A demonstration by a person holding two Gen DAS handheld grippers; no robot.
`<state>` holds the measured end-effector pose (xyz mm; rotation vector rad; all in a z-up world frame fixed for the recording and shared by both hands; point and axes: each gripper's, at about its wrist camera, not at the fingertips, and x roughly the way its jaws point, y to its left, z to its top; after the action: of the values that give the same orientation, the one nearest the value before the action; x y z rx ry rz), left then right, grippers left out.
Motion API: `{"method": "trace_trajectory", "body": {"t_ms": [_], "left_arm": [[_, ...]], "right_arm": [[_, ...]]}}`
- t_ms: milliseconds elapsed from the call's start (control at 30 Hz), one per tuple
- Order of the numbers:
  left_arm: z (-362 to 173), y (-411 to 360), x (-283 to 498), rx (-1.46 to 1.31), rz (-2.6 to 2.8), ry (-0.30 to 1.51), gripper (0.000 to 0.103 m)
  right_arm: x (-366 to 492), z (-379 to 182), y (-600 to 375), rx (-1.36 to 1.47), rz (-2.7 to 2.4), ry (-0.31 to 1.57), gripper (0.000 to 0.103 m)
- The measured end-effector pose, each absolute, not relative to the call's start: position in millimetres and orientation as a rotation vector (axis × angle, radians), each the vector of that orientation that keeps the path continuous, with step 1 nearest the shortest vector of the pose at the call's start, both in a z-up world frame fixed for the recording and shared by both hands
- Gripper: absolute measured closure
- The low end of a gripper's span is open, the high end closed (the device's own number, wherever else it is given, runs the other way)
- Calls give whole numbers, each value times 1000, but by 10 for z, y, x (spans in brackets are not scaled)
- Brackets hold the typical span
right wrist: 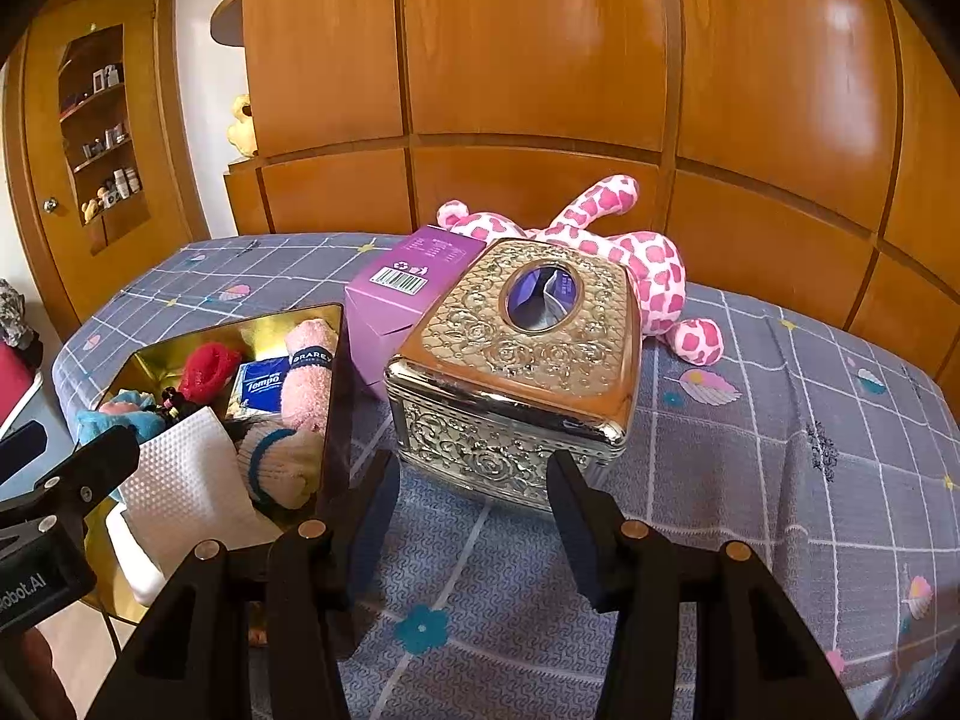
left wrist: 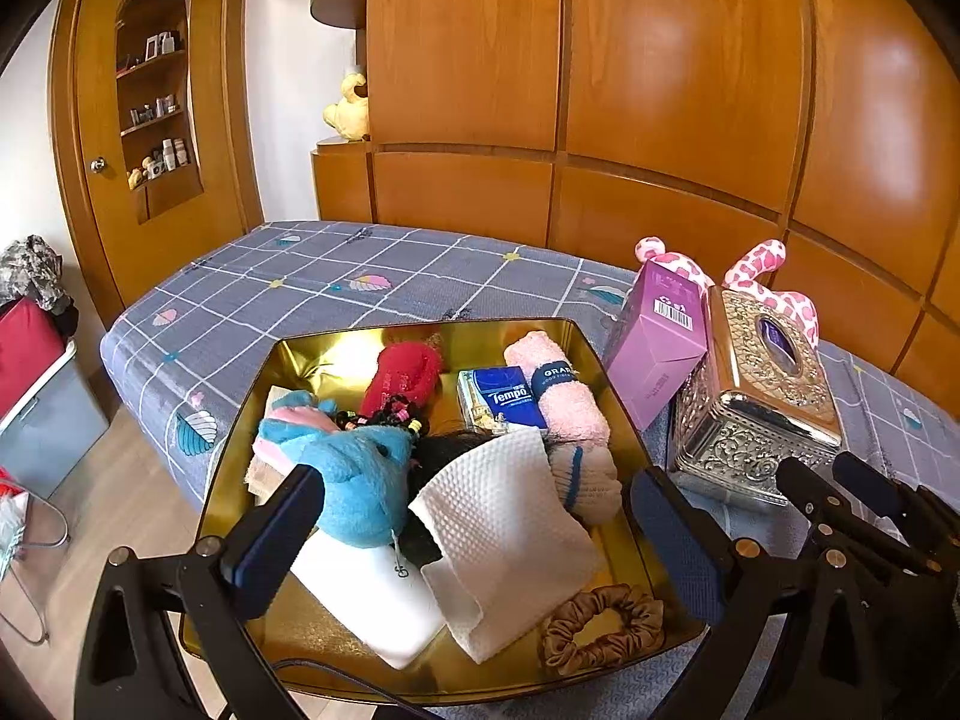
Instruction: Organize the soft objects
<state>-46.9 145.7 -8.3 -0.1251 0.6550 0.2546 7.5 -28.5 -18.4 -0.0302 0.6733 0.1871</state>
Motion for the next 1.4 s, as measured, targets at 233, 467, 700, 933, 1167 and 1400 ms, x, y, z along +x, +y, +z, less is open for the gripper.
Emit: {"method": "trace_trajectory", "body": {"t_ms": [233,467,700,933,1167,1400], "left_arm": [[-96,1455,-451,-125,250,669,0],[-102,1459,-446,-122,249,672,0],[-111,1447,-442,-116,245,677,0],[-117,1445,-437,-120,242,684,0],[-115,1446,-440,-119,242,684,0],[-119,1446,-438,-118,241,687,0]], "right_arm": [[73,-185,-284,-29,189,675,52],[68,-189,-270,-32,192,676,52],[62,-191,-265,-33,195,676,52],[61,-199,-267,-31,195,678,52],[64,-206,-265,-31,197,680,52],[54,-219,-265,-31,199,683,52]]}}
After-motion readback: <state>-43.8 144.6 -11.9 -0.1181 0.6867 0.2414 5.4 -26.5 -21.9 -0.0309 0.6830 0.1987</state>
